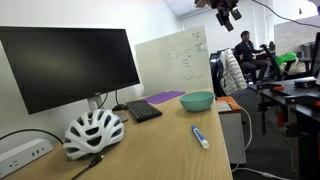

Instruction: Move the green bowl to the left side of the desk

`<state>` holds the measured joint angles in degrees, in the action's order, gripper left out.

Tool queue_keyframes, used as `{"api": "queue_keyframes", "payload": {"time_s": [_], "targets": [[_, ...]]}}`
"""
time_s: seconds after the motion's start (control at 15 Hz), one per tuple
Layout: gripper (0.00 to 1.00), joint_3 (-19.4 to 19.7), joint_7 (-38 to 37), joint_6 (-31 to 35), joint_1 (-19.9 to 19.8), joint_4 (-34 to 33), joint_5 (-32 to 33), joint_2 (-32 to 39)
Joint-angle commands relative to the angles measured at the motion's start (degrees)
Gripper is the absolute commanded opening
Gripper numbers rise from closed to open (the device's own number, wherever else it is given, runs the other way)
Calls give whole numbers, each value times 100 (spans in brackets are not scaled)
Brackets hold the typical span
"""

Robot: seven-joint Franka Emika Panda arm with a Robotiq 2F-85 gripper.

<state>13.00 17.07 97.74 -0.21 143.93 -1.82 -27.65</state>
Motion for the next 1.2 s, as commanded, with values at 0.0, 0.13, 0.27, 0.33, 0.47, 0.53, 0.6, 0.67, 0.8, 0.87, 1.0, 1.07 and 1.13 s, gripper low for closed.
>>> {"api": "queue_keyframes", "payload": {"time_s": [0.0,0.13,0.27,0.33,0.47,0.53,0.6,0.67,0.8,0.87,1.0,1.07,1.13], "targets": [[100,-131,54,-18,-146,-13,-49,18],[100,-131,54,-18,-146,-13,-49,18],[100,-295,-699,536,-304,78,-2,90],[100,-315,-886,766,-335,77,-59,185],[100,-419,-1423,1461,-411,112,-109,522],[100,-464,-1688,1814,-444,145,-119,701],[100,-499,-1951,2188,-466,170,-146,933],[100,-511,-2190,2549,-501,179,-173,1204],[100,-515,-2658,3196,-544,212,-247,1701],[100,-508,-2863,3492,-561,217,-319,1931],[100,-497,-3325,3977,-604,180,-410,2398],[100,-495,-3593,4170,-613,166,-427,2598],[100,-492,-3881,4341,-611,178,-436,2742]]}}
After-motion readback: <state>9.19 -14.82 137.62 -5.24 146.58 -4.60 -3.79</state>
